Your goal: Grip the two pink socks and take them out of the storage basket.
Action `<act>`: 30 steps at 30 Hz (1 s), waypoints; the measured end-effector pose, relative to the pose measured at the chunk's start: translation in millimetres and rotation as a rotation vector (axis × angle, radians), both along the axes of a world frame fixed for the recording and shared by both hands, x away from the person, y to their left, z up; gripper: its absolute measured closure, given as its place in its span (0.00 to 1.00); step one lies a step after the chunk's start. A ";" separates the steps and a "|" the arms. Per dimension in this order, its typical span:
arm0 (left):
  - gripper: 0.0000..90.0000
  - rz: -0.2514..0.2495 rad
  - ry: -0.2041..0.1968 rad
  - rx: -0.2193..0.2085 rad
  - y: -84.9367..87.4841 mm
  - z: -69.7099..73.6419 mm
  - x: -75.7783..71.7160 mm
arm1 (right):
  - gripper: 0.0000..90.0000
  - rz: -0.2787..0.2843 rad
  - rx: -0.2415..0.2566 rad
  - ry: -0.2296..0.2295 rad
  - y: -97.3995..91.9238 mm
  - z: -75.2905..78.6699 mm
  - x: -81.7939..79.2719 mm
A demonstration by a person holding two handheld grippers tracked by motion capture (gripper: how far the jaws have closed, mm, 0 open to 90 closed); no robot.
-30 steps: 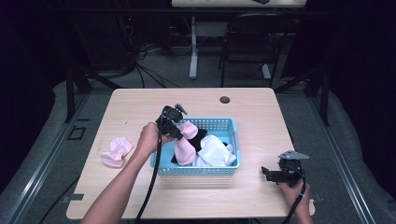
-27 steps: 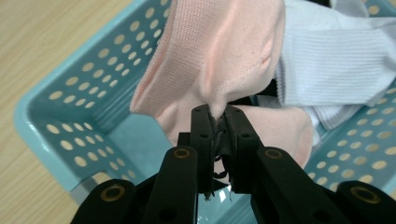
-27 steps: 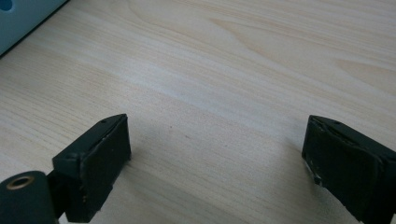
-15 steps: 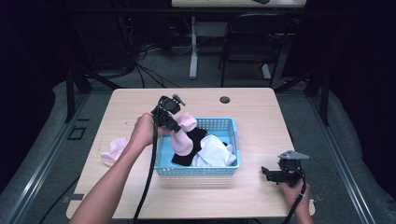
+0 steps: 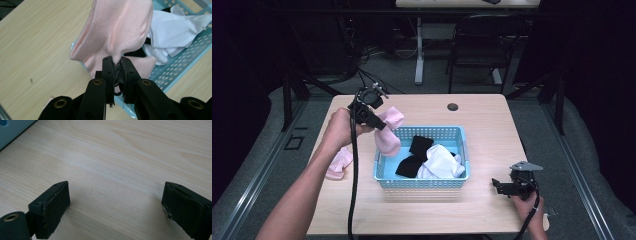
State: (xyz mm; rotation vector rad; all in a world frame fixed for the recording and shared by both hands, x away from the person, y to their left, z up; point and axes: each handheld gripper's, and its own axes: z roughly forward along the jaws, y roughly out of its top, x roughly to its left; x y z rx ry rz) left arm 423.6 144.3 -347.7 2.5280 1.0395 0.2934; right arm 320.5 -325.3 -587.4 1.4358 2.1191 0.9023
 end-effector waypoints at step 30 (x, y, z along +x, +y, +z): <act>0.90 0.310 0.311 0.060 133.3 -134.3 13.8 | 0.09 0.003 -0.001 0.001 -0.1 0.1 -0.1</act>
